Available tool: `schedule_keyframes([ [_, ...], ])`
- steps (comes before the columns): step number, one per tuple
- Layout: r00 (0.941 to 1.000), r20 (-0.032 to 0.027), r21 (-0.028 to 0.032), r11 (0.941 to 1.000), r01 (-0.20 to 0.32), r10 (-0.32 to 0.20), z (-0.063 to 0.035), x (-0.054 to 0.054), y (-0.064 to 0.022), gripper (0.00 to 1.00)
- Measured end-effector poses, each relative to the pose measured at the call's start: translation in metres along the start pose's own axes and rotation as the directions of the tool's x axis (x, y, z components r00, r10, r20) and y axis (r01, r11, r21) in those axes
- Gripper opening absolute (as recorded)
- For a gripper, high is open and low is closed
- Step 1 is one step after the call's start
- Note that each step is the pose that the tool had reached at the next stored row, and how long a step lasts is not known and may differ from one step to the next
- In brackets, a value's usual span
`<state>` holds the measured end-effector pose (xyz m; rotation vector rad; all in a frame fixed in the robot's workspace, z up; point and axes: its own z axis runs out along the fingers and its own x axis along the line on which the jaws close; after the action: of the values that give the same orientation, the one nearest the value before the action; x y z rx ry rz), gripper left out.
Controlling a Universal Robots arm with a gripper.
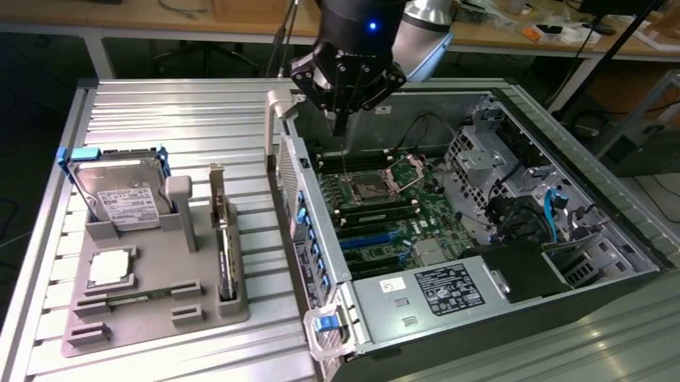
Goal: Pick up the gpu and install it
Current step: 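Reach for the gpu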
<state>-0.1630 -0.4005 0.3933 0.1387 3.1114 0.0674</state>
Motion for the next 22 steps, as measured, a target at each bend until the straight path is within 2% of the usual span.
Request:
schedule_keyframes([
  [22,1.0,0.0,0.0,1.0,0.0,0.0,-0.0005,0.018,-0.0016,0.11],
])
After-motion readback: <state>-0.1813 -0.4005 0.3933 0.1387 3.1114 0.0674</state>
